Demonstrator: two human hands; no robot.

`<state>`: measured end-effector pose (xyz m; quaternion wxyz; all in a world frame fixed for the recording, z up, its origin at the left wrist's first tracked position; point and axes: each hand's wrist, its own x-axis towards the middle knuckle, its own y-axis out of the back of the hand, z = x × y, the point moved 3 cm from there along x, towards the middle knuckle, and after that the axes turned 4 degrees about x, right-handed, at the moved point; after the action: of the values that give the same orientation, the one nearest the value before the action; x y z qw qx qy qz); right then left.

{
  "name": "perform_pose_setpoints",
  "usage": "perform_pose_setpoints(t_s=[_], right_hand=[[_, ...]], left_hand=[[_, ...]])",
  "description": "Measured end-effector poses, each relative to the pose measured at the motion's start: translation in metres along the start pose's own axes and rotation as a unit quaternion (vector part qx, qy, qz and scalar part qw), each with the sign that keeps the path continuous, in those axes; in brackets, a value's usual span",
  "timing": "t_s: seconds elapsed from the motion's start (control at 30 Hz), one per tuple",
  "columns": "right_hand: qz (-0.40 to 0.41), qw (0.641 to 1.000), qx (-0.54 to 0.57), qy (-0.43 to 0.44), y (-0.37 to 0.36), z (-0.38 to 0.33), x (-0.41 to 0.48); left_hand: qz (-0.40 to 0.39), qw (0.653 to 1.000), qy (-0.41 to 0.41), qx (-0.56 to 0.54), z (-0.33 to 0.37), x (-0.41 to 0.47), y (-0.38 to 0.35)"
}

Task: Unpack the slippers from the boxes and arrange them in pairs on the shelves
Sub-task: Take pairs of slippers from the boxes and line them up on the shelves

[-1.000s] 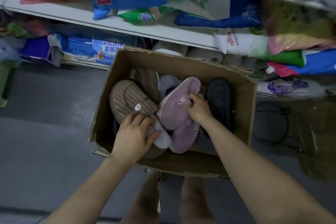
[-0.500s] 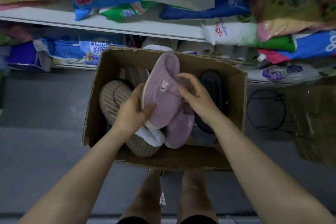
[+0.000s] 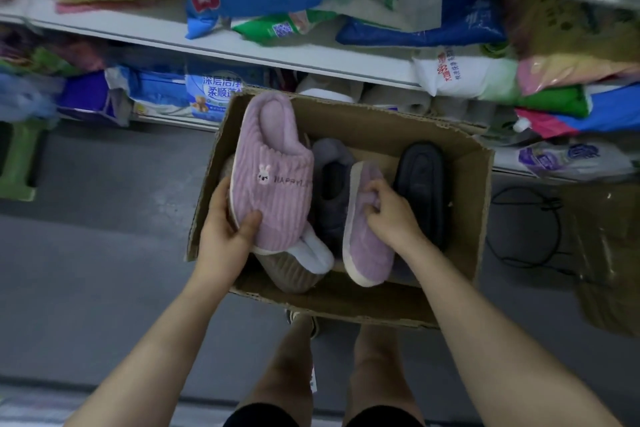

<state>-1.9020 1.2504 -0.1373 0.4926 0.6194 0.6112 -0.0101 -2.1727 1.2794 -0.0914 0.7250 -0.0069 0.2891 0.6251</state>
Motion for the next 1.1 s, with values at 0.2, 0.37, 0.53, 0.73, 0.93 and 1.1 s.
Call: perform_pose_setpoints(t_s=[0.2, 0.37, 0.53, 0.73, 0.93, 1.1], right_hand=[[-0.017, 0.985, 0.042, 0.166, 0.027, -0.089, -0.044], [-0.111, 0.980, 0.046, 0.161, -0.046, -0.103, -0.044], [0.125, 0.989, -0.066, 0.046, -0.057, -0.076, -0.043], [-0.058, 0.983, 0.153, -0.085, -0.068, -0.060, -0.040], [-0.079, 0.965, 0.248, -0.025, -0.043, -0.071, -0.069], [-0.031, 0.957, 0.284, 0.047, 0.013, -0.085, -0.102]], left_hand=[[0.070, 0.997, -0.015, -0.008, 0.005, -0.014, 0.030], [0.102, 0.994, -0.014, 0.028, -0.010, -0.032, 0.056], [0.086, 0.995, 0.013, 0.052, -0.036, -0.041, 0.066], [0.039, 0.998, 0.040, 0.024, -0.047, -0.043, 0.066], [0.006, 0.999, 0.027, -0.028, -0.022, -0.044, 0.071], [-0.016, 0.998, -0.010, -0.062, 0.027, -0.048, 0.069]])
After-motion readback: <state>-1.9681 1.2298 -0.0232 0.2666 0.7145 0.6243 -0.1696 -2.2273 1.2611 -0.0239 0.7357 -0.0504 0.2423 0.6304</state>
